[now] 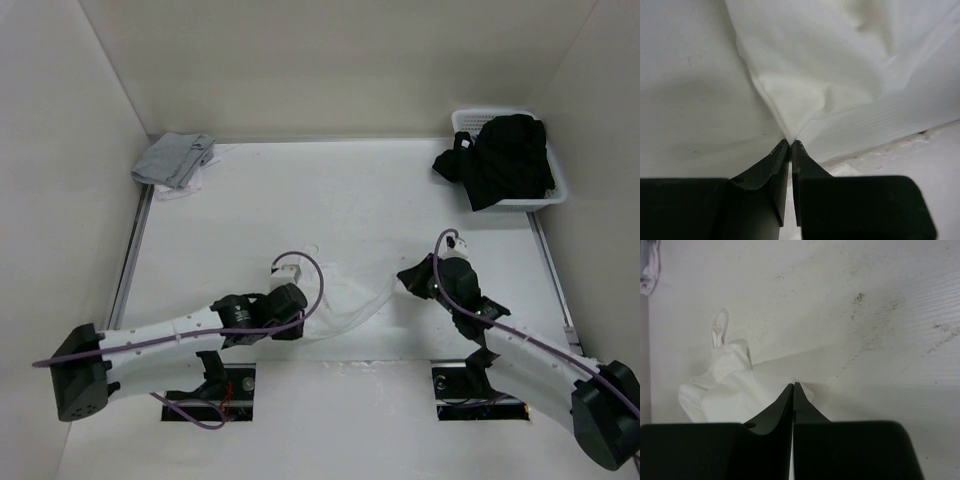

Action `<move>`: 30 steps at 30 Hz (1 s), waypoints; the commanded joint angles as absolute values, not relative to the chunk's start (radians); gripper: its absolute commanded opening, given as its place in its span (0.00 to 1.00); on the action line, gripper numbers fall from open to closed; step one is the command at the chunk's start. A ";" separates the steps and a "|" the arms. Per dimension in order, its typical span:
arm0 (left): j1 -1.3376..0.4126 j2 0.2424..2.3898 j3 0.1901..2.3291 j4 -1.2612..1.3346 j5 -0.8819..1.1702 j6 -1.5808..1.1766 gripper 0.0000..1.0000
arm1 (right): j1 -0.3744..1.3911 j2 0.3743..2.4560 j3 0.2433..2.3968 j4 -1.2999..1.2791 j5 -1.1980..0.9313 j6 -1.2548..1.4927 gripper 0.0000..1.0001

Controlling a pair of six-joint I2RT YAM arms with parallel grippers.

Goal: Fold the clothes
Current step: Flatten the tank top out

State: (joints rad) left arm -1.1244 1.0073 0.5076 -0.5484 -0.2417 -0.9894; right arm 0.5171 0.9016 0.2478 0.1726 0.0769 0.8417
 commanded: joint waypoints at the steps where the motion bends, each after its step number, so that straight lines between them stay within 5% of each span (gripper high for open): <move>1: -1.050 0.873 0.688 -0.566 -0.256 -0.913 0.04 | 0.550 0.786 0.323 0.109 0.075 0.831 0.02; 11: -0.742 0.710 1.074 -0.506 -0.261 -0.723 0.04 | 0.772 0.396 0.684 -0.357 0.287 0.799 0.00; 23: -0.584 0.678 1.192 -0.325 -0.279 -0.725 0.04 | 1.269 0.563 1.124 -0.439 0.770 0.598 0.00; 30: -0.446 0.736 0.951 -0.194 -0.259 -0.834 0.05 | 0.962 0.782 1.051 -0.261 0.468 0.569 0.00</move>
State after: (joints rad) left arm -0.4965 0.6853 1.0245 -0.2810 -0.2638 -0.7818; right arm 1.0840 0.7231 1.0832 -0.3481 0.6041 0.5991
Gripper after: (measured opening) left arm 0.047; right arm 0.003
